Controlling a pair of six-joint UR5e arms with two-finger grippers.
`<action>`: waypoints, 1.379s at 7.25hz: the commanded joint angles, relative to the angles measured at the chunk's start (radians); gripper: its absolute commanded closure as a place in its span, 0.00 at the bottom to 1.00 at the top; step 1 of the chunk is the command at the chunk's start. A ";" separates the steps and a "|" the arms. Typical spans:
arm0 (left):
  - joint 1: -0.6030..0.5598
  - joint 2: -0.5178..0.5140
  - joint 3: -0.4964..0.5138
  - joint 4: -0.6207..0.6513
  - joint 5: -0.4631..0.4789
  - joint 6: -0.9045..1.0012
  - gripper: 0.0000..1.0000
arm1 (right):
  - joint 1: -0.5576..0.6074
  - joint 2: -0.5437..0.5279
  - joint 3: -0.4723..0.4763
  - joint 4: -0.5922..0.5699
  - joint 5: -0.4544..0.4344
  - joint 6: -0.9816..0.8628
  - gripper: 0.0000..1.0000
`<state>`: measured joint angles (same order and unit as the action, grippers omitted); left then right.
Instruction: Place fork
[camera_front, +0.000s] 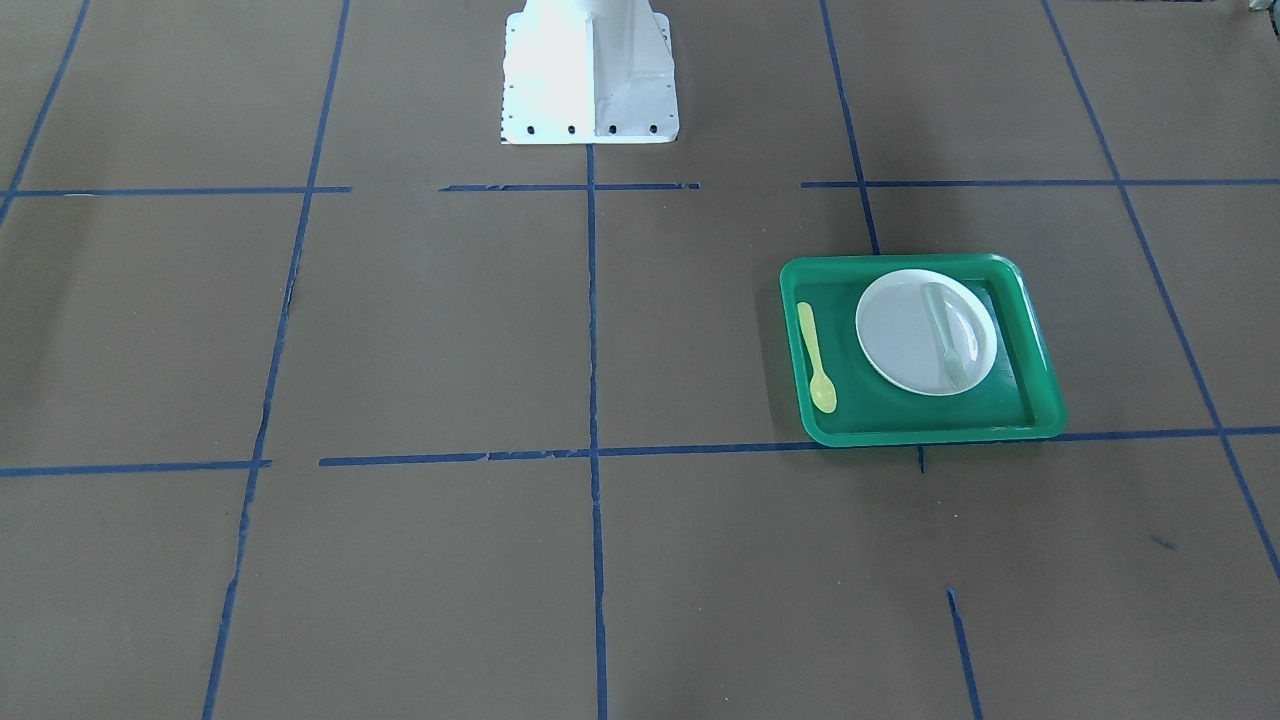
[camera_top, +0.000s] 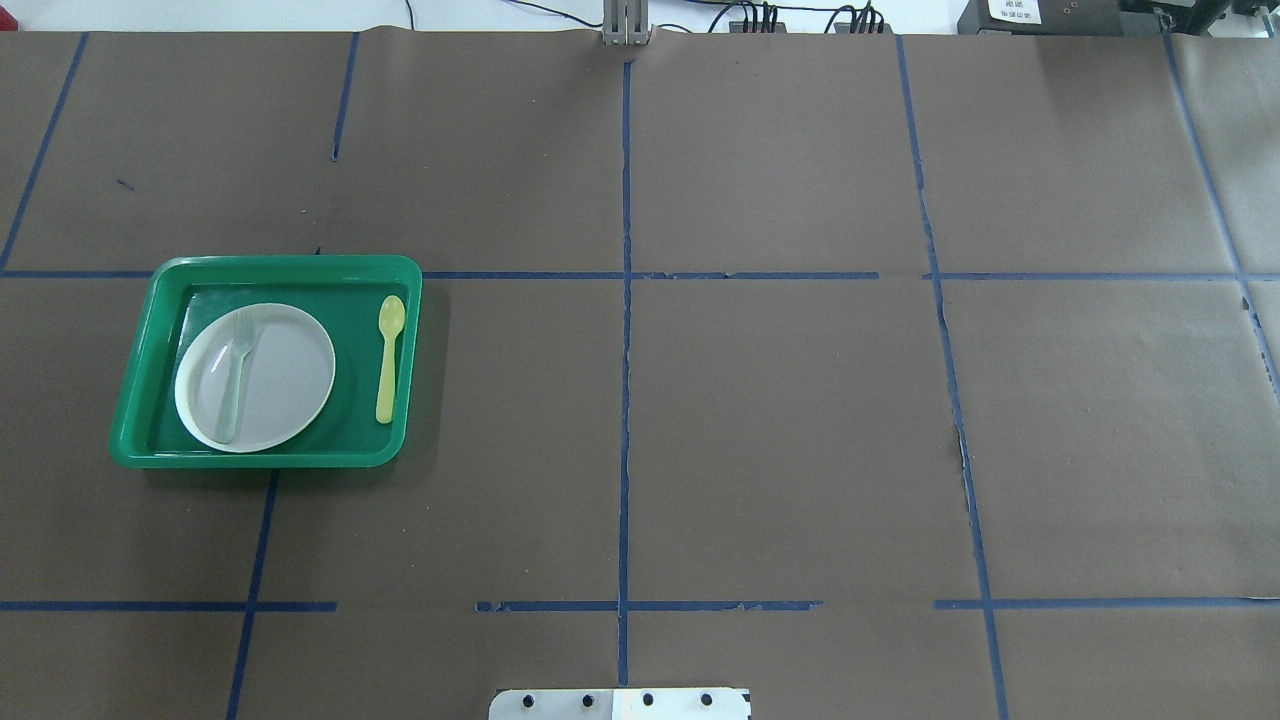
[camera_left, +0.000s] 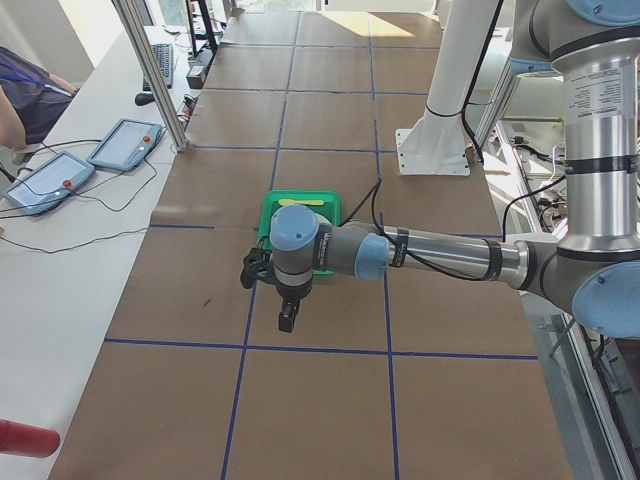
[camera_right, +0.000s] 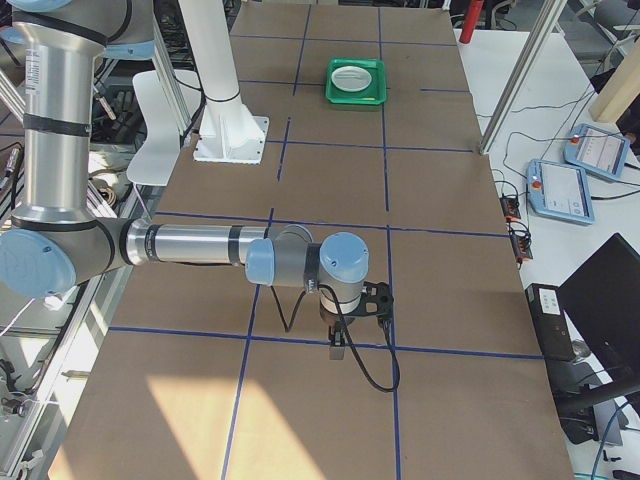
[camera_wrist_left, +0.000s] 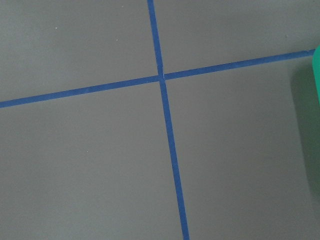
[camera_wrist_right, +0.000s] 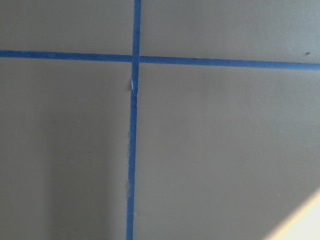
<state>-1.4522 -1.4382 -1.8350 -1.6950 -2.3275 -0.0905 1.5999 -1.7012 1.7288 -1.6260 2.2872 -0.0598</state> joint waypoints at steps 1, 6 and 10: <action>0.198 -0.007 -0.017 -0.223 0.011 -0.339 0.00 | 0.000 0.000 0.000 0.000 0.000 0.000 0.00; 0.560 -0.140 0.078 -0.451 0.270 -0.851 0.00 | 0.000 0.000 0.000 0.000 0.000 0.000 0.00; 0.670 -0.222 0.145 -0.451 0.352 -0.969 0.02 | 0.000 0.000 0.000 0.000 0.000 0.000 0.00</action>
<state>-0.8013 -1.6534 -1.6961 -2.1458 -1.9889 -1.0466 1.5999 -1.7011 1.7292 -1.6260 2.2872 -0.0598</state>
